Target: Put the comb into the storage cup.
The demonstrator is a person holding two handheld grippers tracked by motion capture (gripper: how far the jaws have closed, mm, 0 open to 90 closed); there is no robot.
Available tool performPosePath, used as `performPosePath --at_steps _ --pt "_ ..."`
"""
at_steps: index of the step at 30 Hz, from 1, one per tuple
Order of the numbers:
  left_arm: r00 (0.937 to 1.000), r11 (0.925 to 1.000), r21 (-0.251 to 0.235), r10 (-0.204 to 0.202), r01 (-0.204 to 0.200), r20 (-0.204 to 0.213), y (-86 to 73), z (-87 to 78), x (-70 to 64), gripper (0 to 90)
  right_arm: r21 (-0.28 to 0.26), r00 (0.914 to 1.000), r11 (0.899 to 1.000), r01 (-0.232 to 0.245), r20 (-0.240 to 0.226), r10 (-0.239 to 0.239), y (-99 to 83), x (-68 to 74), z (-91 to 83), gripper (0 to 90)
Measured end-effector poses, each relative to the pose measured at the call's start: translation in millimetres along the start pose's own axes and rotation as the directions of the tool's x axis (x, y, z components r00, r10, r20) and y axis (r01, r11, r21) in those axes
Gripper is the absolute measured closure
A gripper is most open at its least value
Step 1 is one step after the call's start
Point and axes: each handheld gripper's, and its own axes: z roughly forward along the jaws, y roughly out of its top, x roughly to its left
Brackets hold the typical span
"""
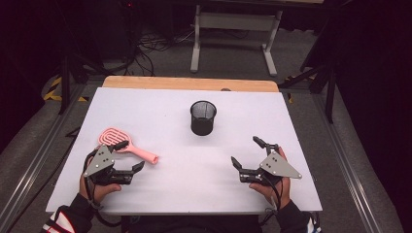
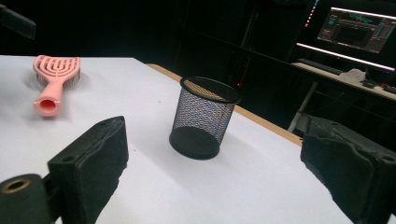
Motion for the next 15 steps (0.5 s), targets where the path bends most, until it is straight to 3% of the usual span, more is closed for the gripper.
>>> performPosePath --at_steps 10,15 --pt "0.9998 0.9999 0.001 0.017 -0.017 -0.014 1.1 -1.5 -0.3 12.9 0.015 0.9996 1.0 0.027 0.002 -0.027 1.8 6.1 3.6 6.2" --pt "0.999 0.9969 0.065 0.044 -0.044 -0.005 1.8 9.2 -2.2 20.9 0.021 0.9992 0.999 0.041 0.001 -0.041 2.4 8.5 4.5 7.1"
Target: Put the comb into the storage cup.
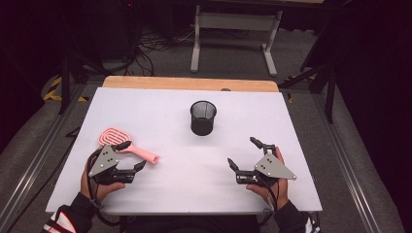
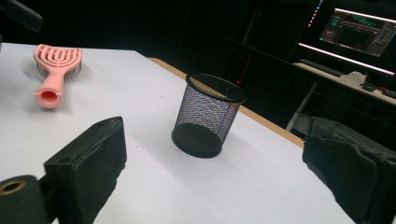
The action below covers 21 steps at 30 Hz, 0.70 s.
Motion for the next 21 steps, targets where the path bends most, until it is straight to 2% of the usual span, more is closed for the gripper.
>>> performPosePath --at_steps 2,3,7,8,9,10,11,14,17,21 --pt "1.0 0.9995 0.031 -0.002 0.001 0.01 0.5 6.4 0.0 28.1 0.014 0.9999 1.0 0.009 -0.006 -0.009 -0.8 1.5 1.9 7.2" --pt "0.9993 0.9984 0.057 -0.006 0.004 0.038 2.4 11.6 0.9 36.3 0.023 0.9998 1.0 0.015 -0.01 -0.015 -1.5 2.6 3.5 7.6" --pt "0.9982 0.9971 0.075 -0.012 0.008 0.058 7.7 20.0 1.7 56.6 0.034 0.9994 0.999 0.02 -0.029 -0.019 -2.5 3.6 7.3 8.7" --pt "0.9971 0.9959 0.091 -0.001 -0.005 0.076 11.5 25.4 1.9 63.6 0.041 0.9987 0.999 0.03 -0.041 -0.029 -3.8 4.8 9.7 9.7" --pt "0.9971 0.9959 0.091 -0.001 -0.005 0.076 11.5 25.4 1.9 69.4 0.041 0.9987 0.999 0.03 -0.041 -0.029 -3.8 4.8 9.7 9.7" --pt "0.9963 0.9946 0.103 0.005 -0.014 0.085 13.7 28.5 1.2 69.4 0.048 0.9984 0.998 0.036 -0.046 -0.034 -4.3 5.8 10.8 9.8" --pt "0.9962 0.9929 0.117 0.009 -0.019 0.086 15.2 31.3 1.1 75.7 0.056 0.9977 0.997 0.046 -0.051 -0.043 -4.9 6.7 11.9 9.9" --pt "0.9954 0.9877 0.156 -0.01 -0.005 0.096 18.9 40.0 4.3 89.9 0.067 0.9966 0.996 0.058 -0.062 -0.054 -6.0 8.3 13.3 11.5" --pt "0.9951 0.9803 0.197 -0.024 0.005 0.096 22.7 50.2 7.5 90.0 0.07 0.9963 0.996 0.062 -0.064 -0.057 -6.5 8.7 13.9 11.9" --pt "0.9943 0.9661 0.258 -0.04 0.013 0.099 23.9 62.9 9.6 90.0 0.076 0.9962 0.995 0.063 -0.065 -0.058 -6.9 8.8 15.1 11.8"
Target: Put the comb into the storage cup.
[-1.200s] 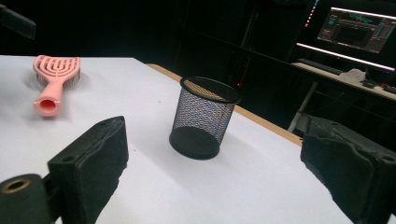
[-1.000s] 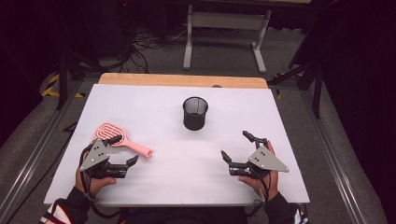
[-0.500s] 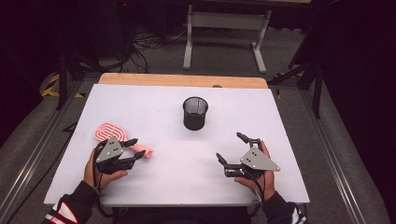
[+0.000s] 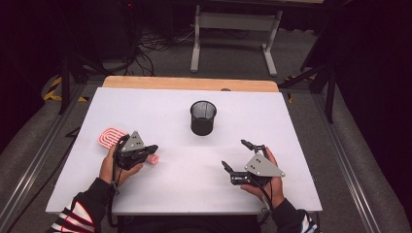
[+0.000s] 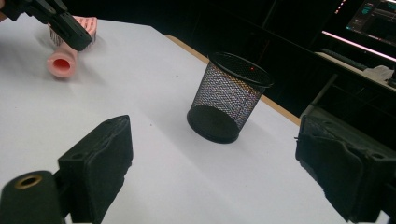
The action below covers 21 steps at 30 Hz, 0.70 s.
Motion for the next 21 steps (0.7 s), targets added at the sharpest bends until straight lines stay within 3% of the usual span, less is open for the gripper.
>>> performPosePath --at_steps 6,12,21 --pt "0.9997 0.9971 0.076 -0.005 0.003 0.026 -0.9 10.5 0.8 90.0 0.011 0.9999 1.0 0.001 -0.014 -0.001 -2.4 -0.6 1.4 11.5" --pt "0.9991 0.9951 0.099 0.003 -0.007 0.043 -3.2 11.5 0.3 90.0 0.015 0.9999 1.0 -0.004 -0.014 0.005 -3.4 -2.8 1.6 11.6" --pt "0.9987 0.9916 0.129 -0.003 -0.003 0.05 -18.2 -2.1 2.7 90.0 0.019 0.9999 1.0 -0.001 -0.016 0.001 -3.7 -3.1 1.2 11.6"
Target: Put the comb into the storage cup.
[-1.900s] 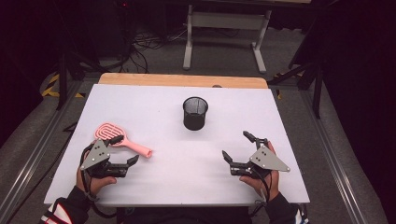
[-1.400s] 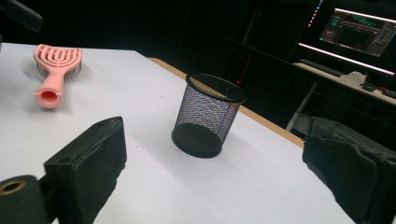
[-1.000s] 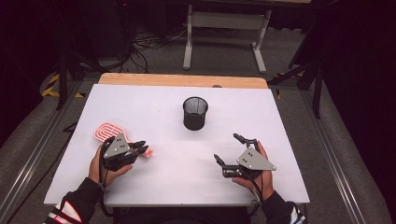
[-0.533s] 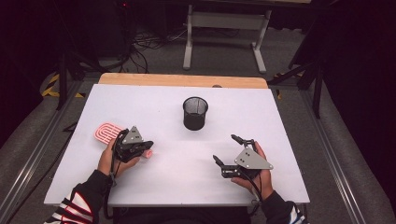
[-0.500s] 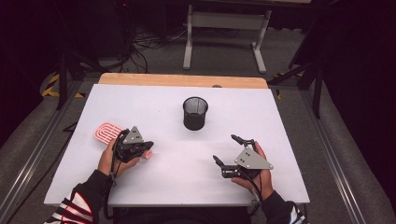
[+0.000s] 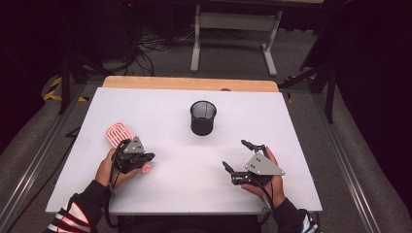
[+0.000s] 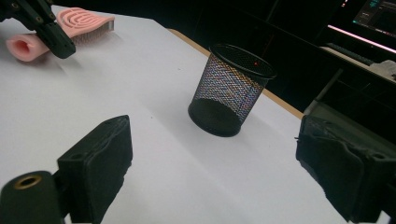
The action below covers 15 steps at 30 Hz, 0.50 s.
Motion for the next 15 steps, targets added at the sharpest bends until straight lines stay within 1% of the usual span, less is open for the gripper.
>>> performPosePath --at_steps 6,8,11,15 --pt "0.9998 0.9997 0.014 -0.02 0.02 -0.004 -13.4 -11.4 3.5 90.0 0.002 1.0 1.0 0.001 0.001 -0.001 -0.1 -0.1 0.0 11.8" --pt "0.9997 0.9996 0.015 -0.025 0.025 -0.001 -15.0 -12.7 3.8 90.0 0.003 1.0 1.0 0.0 0.001 0.0 -0.3 -0.2 0.0 11.8" --pt "0.9998 0.9994 0.029 -0.021 0.021 -0.009 -18.2 -16.6 5.0 90.0 0.005 1.0 1.0 -0.001 0.002 0.001 -0.6 -0.6 -0.2 11.8" --pt "0.9998 0.9987 0.047 -0.017 0.017 -0.009 -20.5 -19.2 5.1 90.0 0.008 1.0 1.0 -0.002 0.002 0.002 -0.9 -1.1 -0.3 11.8"
